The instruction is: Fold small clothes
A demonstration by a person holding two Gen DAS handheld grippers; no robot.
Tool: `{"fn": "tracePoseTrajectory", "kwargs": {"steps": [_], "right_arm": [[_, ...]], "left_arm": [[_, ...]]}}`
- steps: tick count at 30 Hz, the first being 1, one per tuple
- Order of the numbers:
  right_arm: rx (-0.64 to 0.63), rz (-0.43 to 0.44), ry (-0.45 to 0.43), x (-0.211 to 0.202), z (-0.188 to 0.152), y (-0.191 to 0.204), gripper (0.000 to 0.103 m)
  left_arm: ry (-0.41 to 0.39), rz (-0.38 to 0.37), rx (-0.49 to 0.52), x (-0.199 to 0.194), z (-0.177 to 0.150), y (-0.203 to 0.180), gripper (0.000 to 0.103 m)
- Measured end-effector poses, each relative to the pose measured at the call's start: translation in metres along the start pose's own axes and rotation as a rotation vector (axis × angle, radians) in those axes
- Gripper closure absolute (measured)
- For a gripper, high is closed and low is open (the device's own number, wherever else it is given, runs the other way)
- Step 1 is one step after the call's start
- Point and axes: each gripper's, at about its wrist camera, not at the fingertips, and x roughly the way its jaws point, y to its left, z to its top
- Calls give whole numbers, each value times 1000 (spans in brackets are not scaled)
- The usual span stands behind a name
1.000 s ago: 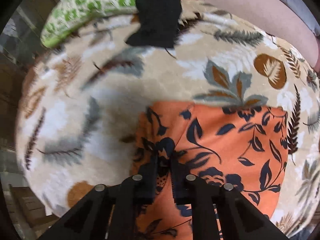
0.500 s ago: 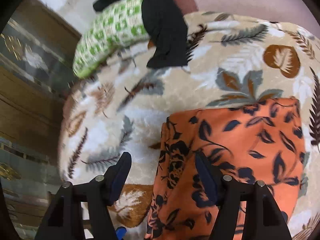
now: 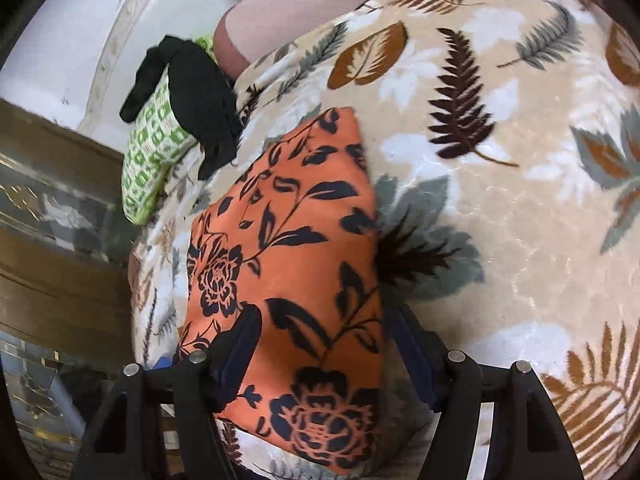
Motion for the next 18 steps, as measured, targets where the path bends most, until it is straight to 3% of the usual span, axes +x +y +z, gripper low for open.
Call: {"fn": "tracePoseTrajectory", "kwargs": {"steps": [2,3,4,5,7,10,14,18], "right_arm": [[11,12,13,4,4,-8,32],[22,15,18,6,5,-14,32],[35,26,33,13,7,-20,32],[47,35,51,20,9,-25,31],[62,77,88,33,9,-28,31],[30,115,94,40,6,-27,32],[84,158,93,40,6,-38,31],[115,198,59,30,11,-47,29]], "left_arm": [[47,42,-31,17,7,11,57],[68,46,-52,23,8,17,76],[55,22,-103,21,8,26,87],[40,5,-130,16,8,31,92],[-19,17,-182,1,-1,40,93],[-19,39,-194,7,-17,50,91],[-27,101,-81,-2,-6,20,81],[-106,154,106,-26,4,-31,74]]}}
